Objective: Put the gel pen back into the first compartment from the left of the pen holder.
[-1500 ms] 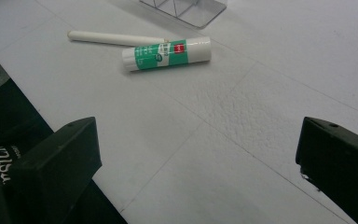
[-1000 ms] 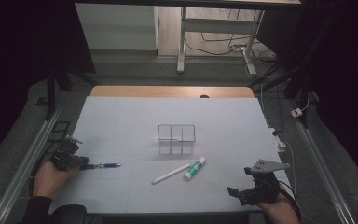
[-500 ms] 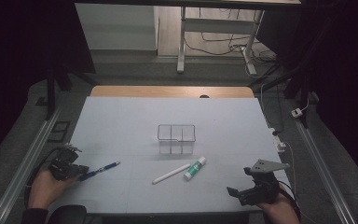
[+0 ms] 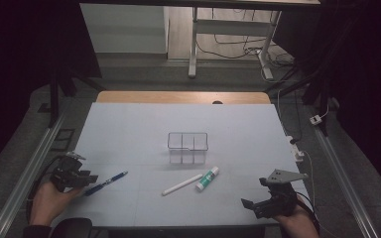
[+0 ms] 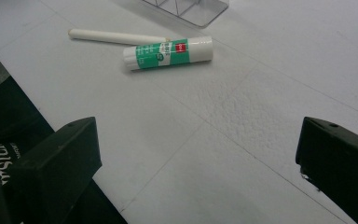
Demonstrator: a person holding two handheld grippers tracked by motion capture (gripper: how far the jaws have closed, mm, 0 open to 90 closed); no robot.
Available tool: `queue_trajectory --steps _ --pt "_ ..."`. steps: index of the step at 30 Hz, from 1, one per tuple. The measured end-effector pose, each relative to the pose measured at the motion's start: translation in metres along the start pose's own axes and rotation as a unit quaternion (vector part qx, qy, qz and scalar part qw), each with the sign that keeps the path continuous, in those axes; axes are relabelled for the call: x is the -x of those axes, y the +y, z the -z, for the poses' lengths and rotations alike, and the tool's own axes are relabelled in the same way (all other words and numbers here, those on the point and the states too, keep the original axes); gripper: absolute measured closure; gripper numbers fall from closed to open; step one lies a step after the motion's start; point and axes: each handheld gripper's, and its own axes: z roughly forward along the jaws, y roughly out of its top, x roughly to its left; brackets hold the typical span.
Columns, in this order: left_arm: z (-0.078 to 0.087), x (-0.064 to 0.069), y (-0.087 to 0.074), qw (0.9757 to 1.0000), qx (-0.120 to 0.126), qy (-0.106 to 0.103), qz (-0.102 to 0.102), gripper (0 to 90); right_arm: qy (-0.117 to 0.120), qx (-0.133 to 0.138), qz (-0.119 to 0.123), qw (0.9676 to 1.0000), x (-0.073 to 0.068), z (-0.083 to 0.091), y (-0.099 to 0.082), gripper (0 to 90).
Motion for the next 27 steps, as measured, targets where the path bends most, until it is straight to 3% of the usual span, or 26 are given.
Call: queue_trajectory --steps 4,7,9,13,16,19,23,27 --pt "-0.001 0.007 0.01 0.9989 0.019 -0.039 -0.016 33.6 0.0 -0.002 0.001 1.0 0.0 0.0 0.0 0.0" --pt "-0.004 0.013 0.017 0.9979 0.02 -0.053 -0.031 20.5 0.0 -0.002 0.001 1.0 0.0 0.0 0.0 0.0" --pt "-0.008 0.016 0.021 0.9973 0.024 -0.063 -0.029 13.3 0.0 -0.003 0.001 1.0 0.0 0.0 0.0 0.0" --pt "-0.018 0.022 0.026 0.9962 0.026 -0.056 -0.061 2.2 0.001 -0.004 0.001 1.0 0.0 0.0 0.0 0.0" --pt "-0.028 0.026 0.028 0.9954 0.014 -0.062 -0.072 0.0 0.001 -0.006 0.001 1.0 0.0 -0.001 0.0 0.0" --pt "-0.035 0.029 0.033 0.9953 -0.005 -0.052 -0.082 0.0 0.001 -0.007 0.0 1.0 0.0 -0.001 0.0 0.0" --pt "-0.045 0.032 0.036 0.9941 -0.033 -0.065 -0.08 0.0 0.002 -0.006 0.0 1.0 0.0 -0.001 0.0 0.0" --pt "-0.053 0.038 0.037 0.9925 -0.055 -0.046 -0.099 0.0 0.003 -0.006 0.0 1.0 0.0 -0.001 0.0 0.0"
